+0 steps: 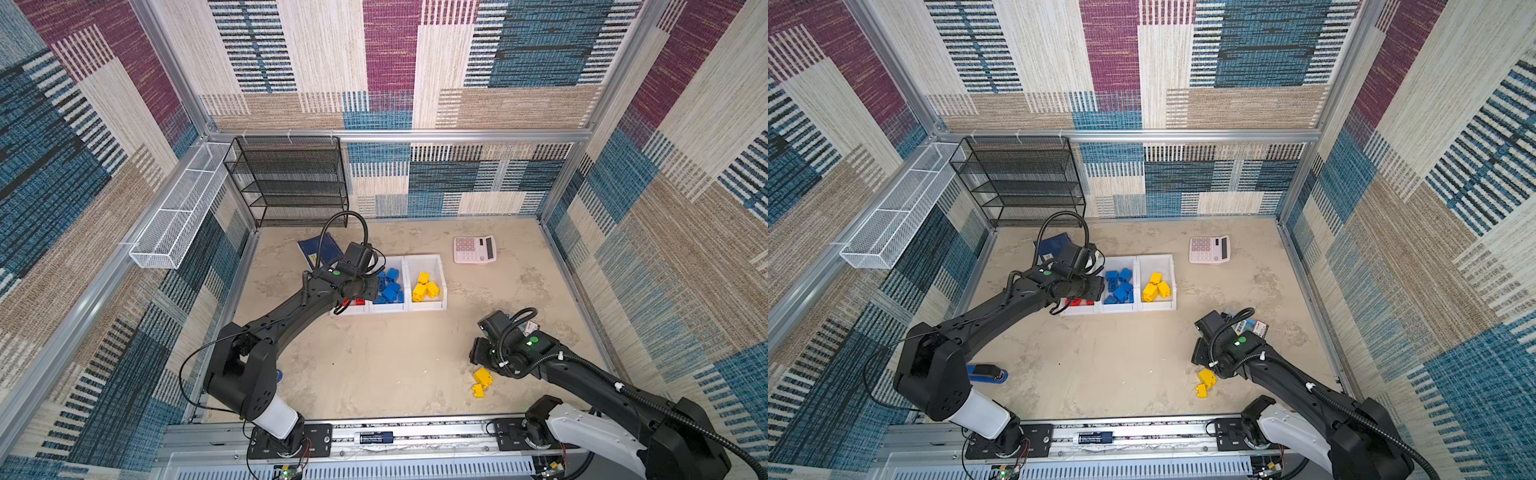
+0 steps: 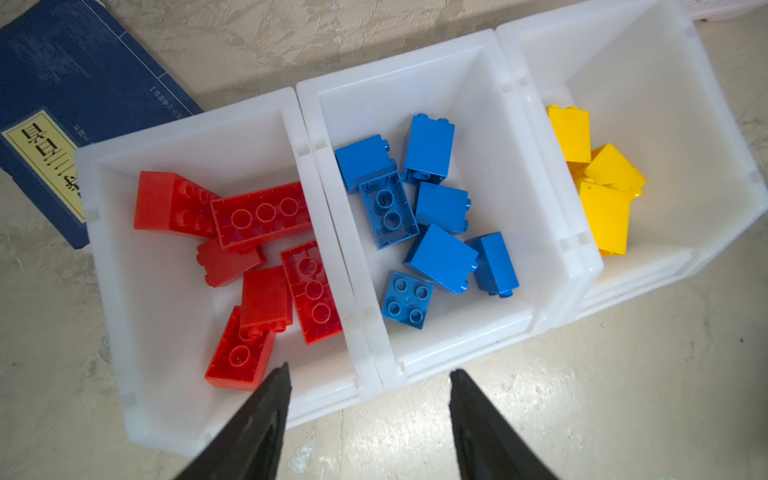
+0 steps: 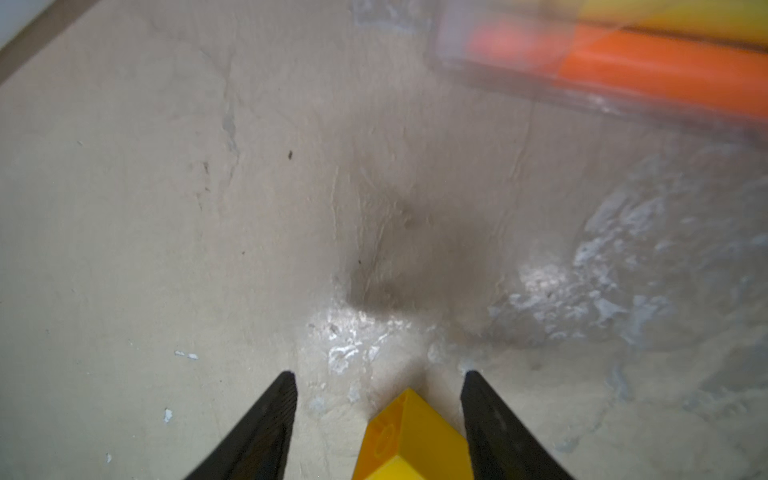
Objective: Sort the legos into containers by color
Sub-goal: 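Lower the right gripper and grasp a yellow brick while the left withdraws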
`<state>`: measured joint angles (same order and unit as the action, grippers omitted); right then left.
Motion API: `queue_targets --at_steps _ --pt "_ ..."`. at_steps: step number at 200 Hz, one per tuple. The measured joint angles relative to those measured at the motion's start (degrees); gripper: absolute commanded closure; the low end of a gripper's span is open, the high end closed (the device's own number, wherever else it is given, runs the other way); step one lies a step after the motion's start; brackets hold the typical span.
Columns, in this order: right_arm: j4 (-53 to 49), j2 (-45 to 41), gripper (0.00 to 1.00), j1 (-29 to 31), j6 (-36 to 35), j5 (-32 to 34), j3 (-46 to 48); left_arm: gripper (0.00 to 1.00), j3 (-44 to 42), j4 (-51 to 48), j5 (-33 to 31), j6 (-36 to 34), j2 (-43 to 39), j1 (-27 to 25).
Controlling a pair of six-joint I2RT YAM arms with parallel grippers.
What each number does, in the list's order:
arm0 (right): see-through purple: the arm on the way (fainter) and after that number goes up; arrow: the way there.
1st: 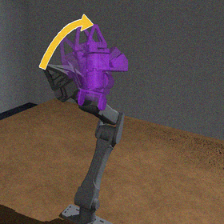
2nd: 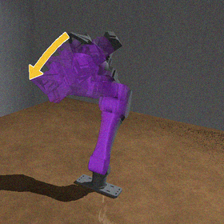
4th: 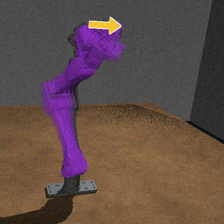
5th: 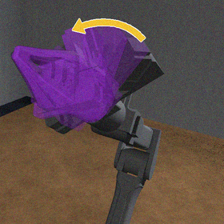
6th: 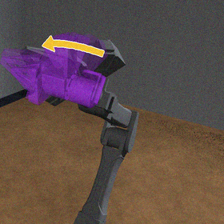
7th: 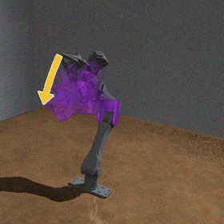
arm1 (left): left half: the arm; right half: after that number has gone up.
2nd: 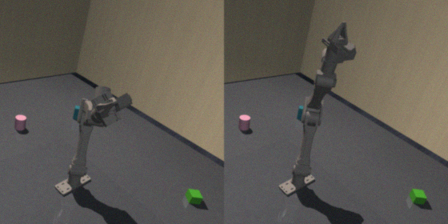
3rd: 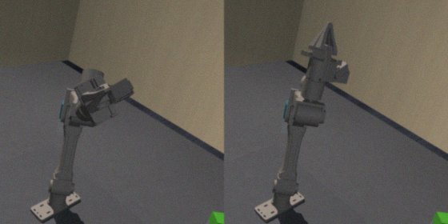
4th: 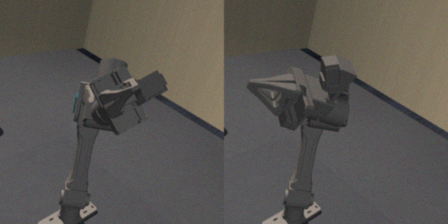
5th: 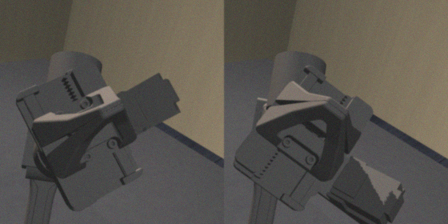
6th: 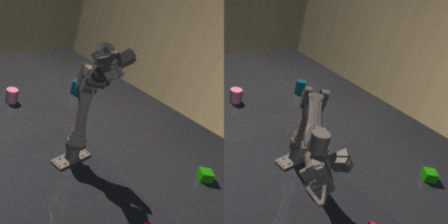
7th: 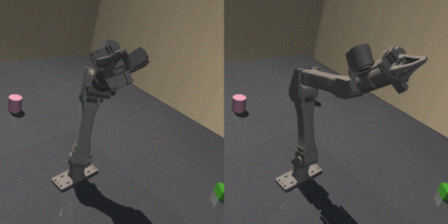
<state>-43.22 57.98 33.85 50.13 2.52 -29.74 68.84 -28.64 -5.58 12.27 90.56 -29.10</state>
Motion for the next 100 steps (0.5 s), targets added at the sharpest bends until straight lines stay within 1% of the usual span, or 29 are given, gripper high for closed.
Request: queue_targets --at_steps 40,100 --pt "-1.7 1.7 0.33 2.6 1.4 -0.6 -0.1 0.36 -0.8 0.2 0.5 0.7 0.0 0.0" --pt "-4.1 4.4 0.36 6.0 1.9 -0.6 -1.1 0.36 -1.9 0.6 1.3 1.3 -0.5 0.1"
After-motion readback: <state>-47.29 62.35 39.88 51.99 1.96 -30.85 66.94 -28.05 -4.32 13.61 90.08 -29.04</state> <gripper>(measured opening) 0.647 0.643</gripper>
